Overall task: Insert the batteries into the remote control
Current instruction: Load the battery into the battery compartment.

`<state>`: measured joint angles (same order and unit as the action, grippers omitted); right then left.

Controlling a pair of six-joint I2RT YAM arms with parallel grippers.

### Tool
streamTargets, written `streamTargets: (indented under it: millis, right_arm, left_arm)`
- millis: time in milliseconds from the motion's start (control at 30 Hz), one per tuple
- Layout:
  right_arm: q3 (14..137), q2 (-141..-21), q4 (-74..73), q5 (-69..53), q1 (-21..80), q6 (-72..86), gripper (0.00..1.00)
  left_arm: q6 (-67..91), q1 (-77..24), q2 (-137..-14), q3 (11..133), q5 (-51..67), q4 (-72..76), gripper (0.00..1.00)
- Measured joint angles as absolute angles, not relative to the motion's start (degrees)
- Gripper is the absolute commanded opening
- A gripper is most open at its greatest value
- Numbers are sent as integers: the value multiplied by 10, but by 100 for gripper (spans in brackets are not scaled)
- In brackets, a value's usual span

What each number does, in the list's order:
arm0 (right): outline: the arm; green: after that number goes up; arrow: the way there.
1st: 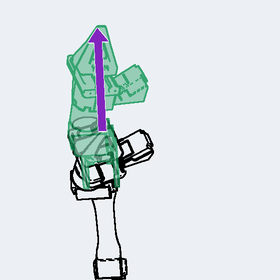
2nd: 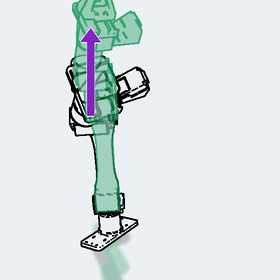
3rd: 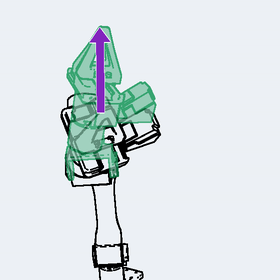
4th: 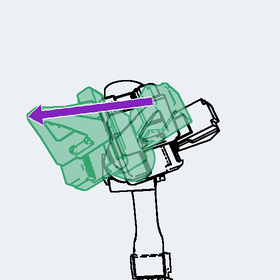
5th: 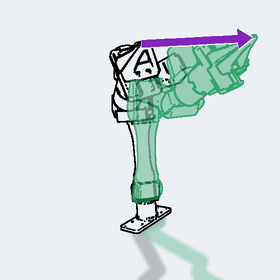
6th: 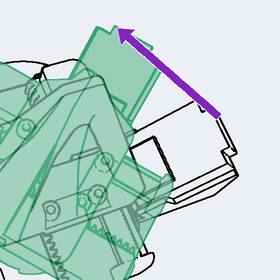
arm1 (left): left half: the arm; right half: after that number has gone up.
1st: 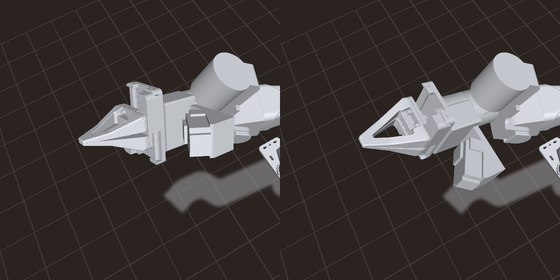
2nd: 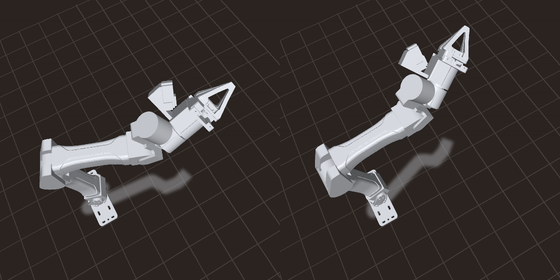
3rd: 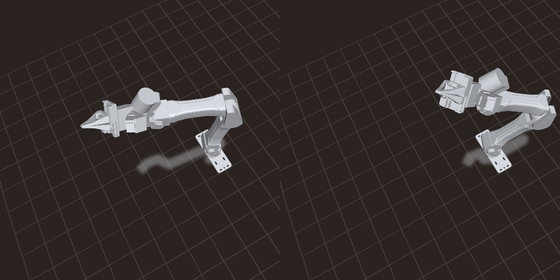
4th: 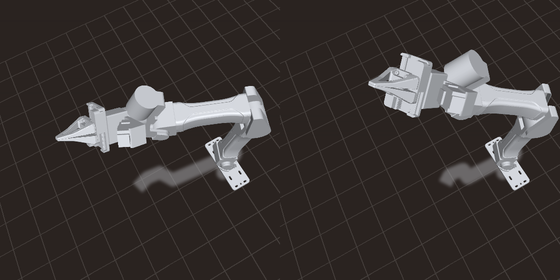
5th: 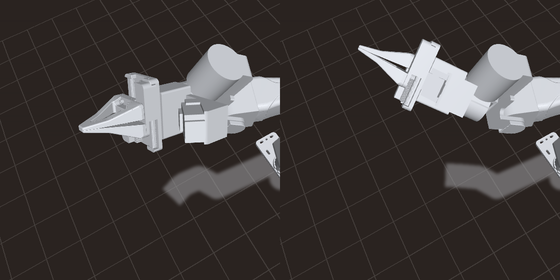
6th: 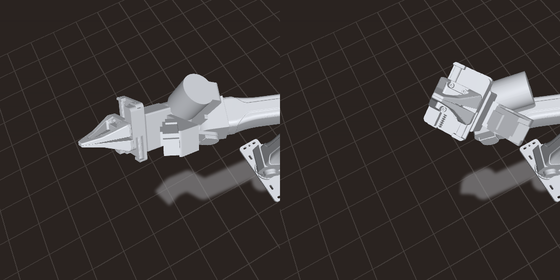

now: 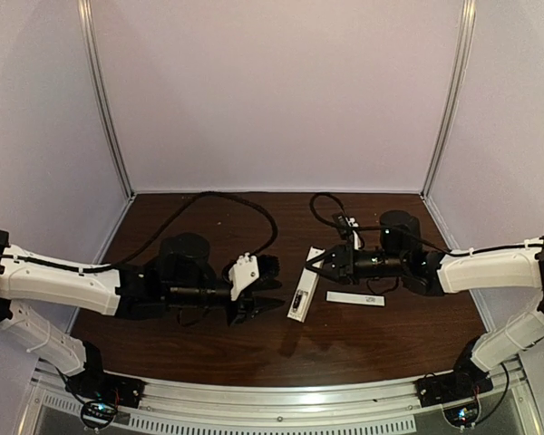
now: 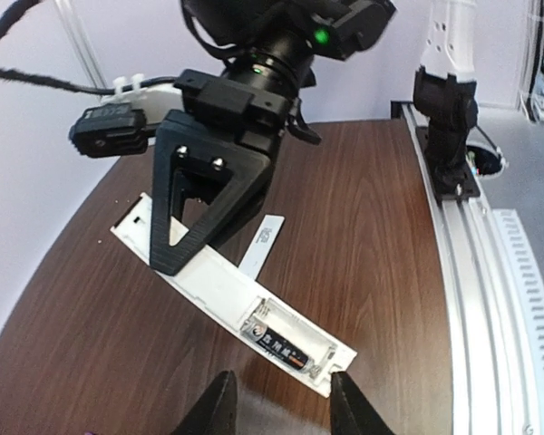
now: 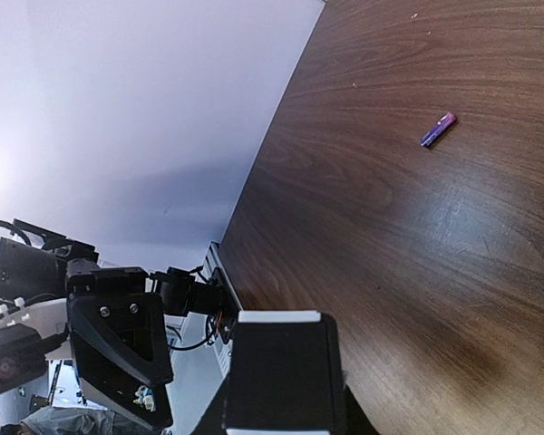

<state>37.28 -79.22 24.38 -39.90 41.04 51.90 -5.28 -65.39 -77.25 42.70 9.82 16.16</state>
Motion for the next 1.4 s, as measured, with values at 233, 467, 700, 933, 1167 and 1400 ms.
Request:
streamTargets:
  millis: [233, 467, 700, 933, 1167, 1400]
  right_arm:
    - [399, -802, 196, -433, 416, 496, 0]
    - [410, -814, 161, -450, 422, 473, 0]
    - [410, -820, 149, -453, 423, 462, 0]
    - [412, -820, 146, -455, 427, 450, 0]
    - [419, -820, 142, -455, 428, 438, 0]
    - [421, -820, 137, -455, 431, 432, 0]
  left_arm:
    - [-180, -661, -788, 458, 96, 105, 27]
    - [-232, -667, -809, 488, 96, 83, 27]
    - [-254, -676, -832, 507, 97, 60, 26]
    - [-260, -680, -852, 515, 98, 53, 25]
    - [-268, -684, -862, 526, 99, 44, 25]
    - [-273, -688, -871, 532, 99, 43, 25]
